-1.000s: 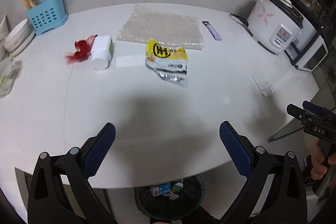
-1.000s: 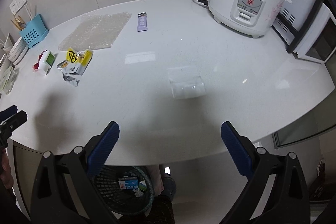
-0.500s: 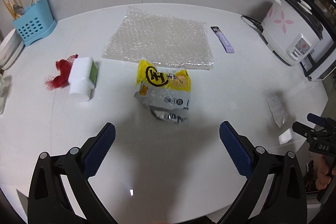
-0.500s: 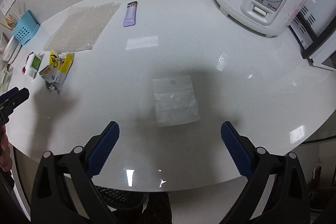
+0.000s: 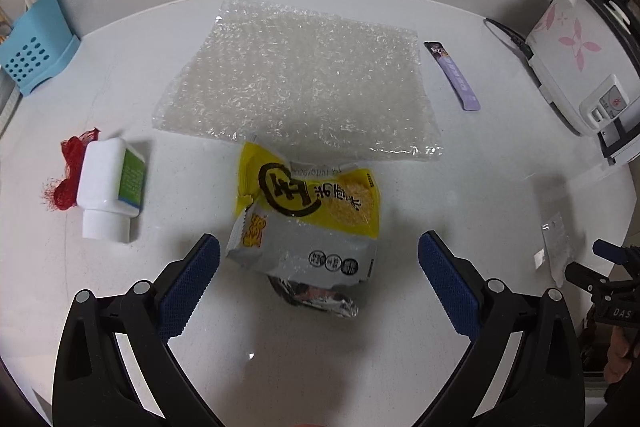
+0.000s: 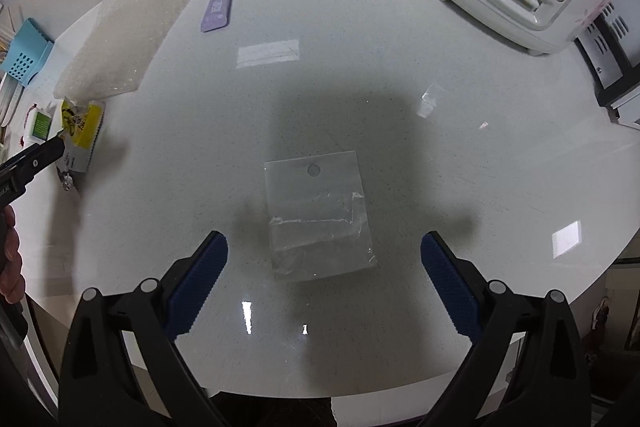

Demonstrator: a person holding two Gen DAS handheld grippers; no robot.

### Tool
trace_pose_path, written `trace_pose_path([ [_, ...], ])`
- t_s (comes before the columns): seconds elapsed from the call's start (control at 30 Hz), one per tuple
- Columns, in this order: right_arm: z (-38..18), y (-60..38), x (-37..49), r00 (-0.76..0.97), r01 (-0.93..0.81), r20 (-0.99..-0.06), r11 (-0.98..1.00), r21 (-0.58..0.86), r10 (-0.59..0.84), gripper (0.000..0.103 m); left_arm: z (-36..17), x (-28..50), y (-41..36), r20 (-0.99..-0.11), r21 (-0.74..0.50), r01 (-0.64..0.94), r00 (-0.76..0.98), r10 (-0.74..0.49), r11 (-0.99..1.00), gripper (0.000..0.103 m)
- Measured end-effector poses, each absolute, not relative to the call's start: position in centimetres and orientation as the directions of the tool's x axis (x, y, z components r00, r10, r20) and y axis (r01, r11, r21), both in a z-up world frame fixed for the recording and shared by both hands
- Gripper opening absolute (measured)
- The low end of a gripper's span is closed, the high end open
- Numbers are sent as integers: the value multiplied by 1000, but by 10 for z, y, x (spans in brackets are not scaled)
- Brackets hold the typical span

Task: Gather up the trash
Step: 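Grasp the yellow snack bag with the left gripper while the right grasps the clear plastic bag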

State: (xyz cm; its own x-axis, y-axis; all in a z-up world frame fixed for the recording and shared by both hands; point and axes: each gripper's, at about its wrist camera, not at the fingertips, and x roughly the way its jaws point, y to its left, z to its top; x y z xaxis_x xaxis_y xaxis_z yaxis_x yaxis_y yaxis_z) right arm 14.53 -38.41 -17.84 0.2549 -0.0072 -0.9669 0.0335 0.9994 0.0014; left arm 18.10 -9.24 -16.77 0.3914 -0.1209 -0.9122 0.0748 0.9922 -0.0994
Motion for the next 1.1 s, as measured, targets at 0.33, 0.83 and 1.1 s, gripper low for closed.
trace_pose_path([
  [0.33, -192, -384, 151, 227, 51, -974, 999, 20, 8, 90, -192, 193, -99, -933, -80, 76, 347, -101, 994, 96],
  [0.83, -204, -384, 149, 195, 50, -981, 999, 23, 13, 68, -192, 189, -102, -934, -63, 50, 350, -77, 997, 77],
  [1.1, -204, -385, 146, 208, 47, -978, 999, 9, -1, 55, -186, 183, -102, -929, -66, 44, 361, -78, 997, 74],
])
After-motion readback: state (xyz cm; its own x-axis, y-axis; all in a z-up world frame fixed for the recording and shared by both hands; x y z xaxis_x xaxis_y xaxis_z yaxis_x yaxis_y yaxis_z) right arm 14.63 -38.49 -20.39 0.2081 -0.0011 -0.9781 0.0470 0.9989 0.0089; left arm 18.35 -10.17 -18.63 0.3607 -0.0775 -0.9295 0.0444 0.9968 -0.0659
